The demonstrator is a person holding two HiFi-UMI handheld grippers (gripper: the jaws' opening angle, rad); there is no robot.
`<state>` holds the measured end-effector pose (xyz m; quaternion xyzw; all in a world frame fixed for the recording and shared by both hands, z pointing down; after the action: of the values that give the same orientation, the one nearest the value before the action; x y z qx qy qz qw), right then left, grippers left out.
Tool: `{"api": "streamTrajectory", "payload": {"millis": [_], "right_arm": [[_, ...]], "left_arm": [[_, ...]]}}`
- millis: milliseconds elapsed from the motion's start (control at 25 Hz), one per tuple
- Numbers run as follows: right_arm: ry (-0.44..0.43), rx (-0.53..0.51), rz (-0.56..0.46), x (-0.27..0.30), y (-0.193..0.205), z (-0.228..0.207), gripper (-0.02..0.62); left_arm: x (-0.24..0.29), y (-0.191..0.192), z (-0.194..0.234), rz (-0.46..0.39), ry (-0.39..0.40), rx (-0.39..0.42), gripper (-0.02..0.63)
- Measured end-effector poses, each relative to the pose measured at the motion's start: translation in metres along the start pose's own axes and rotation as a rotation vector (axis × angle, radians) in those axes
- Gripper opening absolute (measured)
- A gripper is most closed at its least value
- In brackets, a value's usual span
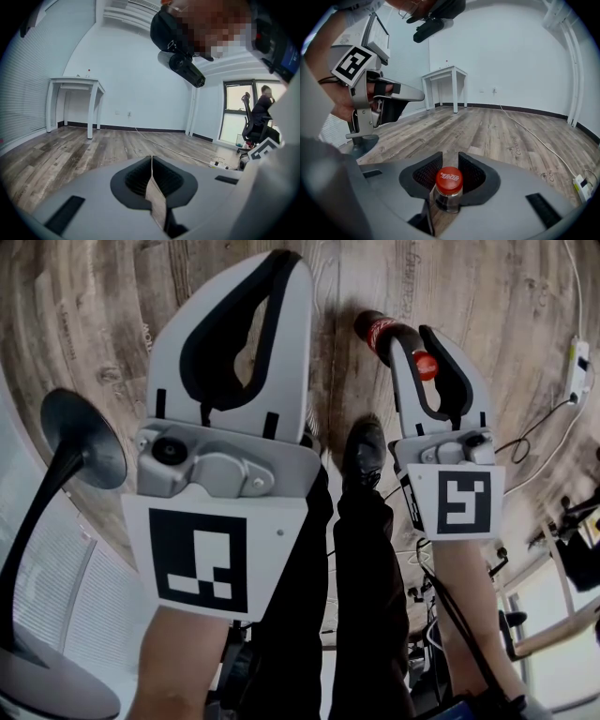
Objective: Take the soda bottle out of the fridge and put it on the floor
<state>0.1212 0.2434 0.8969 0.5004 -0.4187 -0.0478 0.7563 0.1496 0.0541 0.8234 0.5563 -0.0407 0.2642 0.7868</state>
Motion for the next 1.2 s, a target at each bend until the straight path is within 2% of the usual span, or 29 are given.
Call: {"api": "streamTrajectory", "payload": {"millis": [240,600,760,1200], "right_arm": [[-0.013,0.002,0.036,-0.002,0.01,0.004,0.12],[0.0,-0.022,0.0,0.005,0.01,0.008,0.12],[-0.016,-0.062,-0.006,0.012,0.006,0.011,0.126],[-0.069,-0.043,0.012,0.013,0.003,0.019,0.141]], "left_arm": [[-0.003,0.001,-0.003,0.005,0.003,0.004,0.017],[-0.006,0.004,-0.002,0.007,0.01,0.002,0.017],[-0.007,0.002,-0.002,0.008,0.006,-0.001,0.017],[-0.011,-0.013,-0.003,-0.018,0.0,0.001,0.017]]}}
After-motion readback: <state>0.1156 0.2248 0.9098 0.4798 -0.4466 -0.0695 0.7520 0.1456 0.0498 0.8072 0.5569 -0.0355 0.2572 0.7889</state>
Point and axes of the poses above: the fingertips, and each gripper's own axes: x forward along the fingers, z to its left, y out of its underside, the point moved 9 cm from there along -x, backward along the fingers, and after that the axes turned 15 degrees about -x, right-handed, at the moved point
